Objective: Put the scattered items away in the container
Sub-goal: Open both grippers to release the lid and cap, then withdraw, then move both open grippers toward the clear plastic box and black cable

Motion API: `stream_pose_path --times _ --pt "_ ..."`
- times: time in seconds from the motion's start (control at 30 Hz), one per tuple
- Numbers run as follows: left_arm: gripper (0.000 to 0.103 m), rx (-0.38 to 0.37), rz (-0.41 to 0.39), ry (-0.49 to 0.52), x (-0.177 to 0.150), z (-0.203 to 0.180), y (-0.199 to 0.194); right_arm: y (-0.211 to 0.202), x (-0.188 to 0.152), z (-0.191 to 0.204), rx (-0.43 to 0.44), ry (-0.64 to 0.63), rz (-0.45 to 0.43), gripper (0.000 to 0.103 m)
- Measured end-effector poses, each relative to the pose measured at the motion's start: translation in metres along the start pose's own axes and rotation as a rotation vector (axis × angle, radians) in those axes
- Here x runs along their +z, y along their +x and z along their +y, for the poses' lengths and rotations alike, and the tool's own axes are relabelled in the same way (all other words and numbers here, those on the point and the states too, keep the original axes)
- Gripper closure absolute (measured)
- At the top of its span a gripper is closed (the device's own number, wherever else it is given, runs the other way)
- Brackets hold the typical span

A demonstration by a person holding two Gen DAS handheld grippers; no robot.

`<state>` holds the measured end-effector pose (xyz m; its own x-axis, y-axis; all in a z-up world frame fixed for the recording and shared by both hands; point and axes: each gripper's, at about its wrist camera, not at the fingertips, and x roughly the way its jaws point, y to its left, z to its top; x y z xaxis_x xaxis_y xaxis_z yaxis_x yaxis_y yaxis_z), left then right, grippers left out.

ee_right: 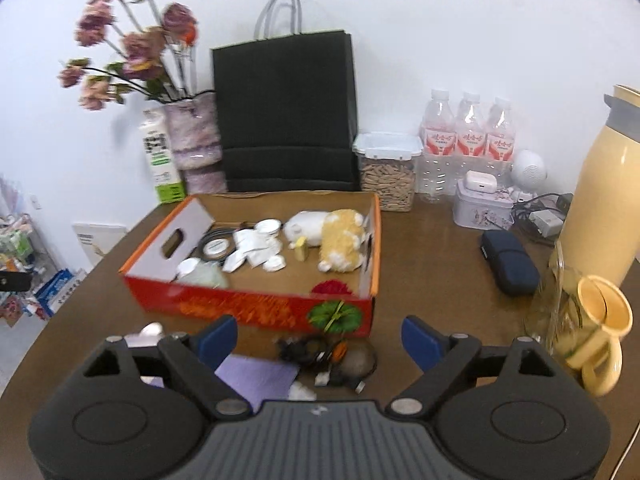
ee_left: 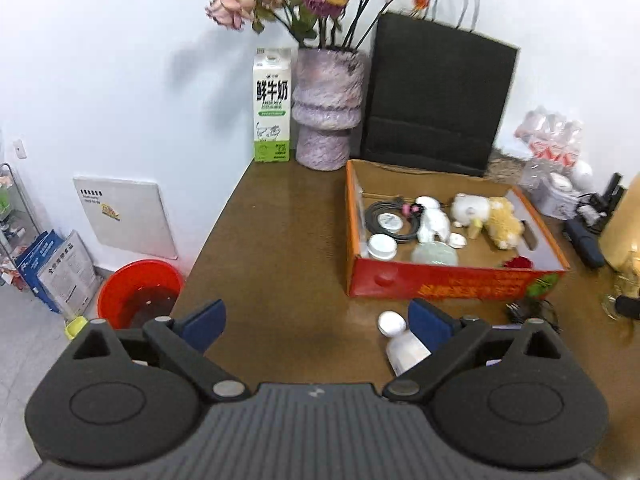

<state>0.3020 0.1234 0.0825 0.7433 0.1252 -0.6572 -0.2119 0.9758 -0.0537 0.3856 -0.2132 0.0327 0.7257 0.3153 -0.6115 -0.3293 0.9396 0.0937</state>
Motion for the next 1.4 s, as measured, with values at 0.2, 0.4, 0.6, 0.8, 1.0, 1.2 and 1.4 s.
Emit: stream_pose_path --times 0.2,0.4,0.6,0.8,1.0,1.2,1.4 --pt "0.000 -0.106 -0.095 -0.006 -0.056 -0.002 -0.056 -0.057 -0.053 0.019 0.051 -0.026 -0.051 0.013" --pt "0.000 -0.118 -0.165 0.069 -0.119 -0.010 -0.092 -0.109 -0.112 0.030 0.063 -0.045 -0.090 0.011" --pt "0.000 -0.102 -0.142 0.007 -0.180 -0.018 -0.107 -0.142 -0.165 0.036 -0.008 -0.011 -0.112 0.011" --pt "0.000 -0.100 -0.178 0.056 -0.229 -0.058 -0.115 -0.168 -0.212 0.051 -0.025 -0.021 -0.185 0.011" --pt "0.000 -0.108 -0.245 0.169 -0.246 -0.080 -0.129 -0.173 -0.236 0.063 -0.003 -0.067 -0.177 0.012" --pt "0.000 -0.147 -0.198 0.134 -0.239 -0.082 -0.128 -0.170 -0.242 0.071 -0.001 -0.070 -0.177 0.015" --pt "0.000 -0.135 -0.204 0.141 -0.227 -0.090 -0.113 -0.161 -0.239 0.074 0.013 -0.076 -0.184 0.033"
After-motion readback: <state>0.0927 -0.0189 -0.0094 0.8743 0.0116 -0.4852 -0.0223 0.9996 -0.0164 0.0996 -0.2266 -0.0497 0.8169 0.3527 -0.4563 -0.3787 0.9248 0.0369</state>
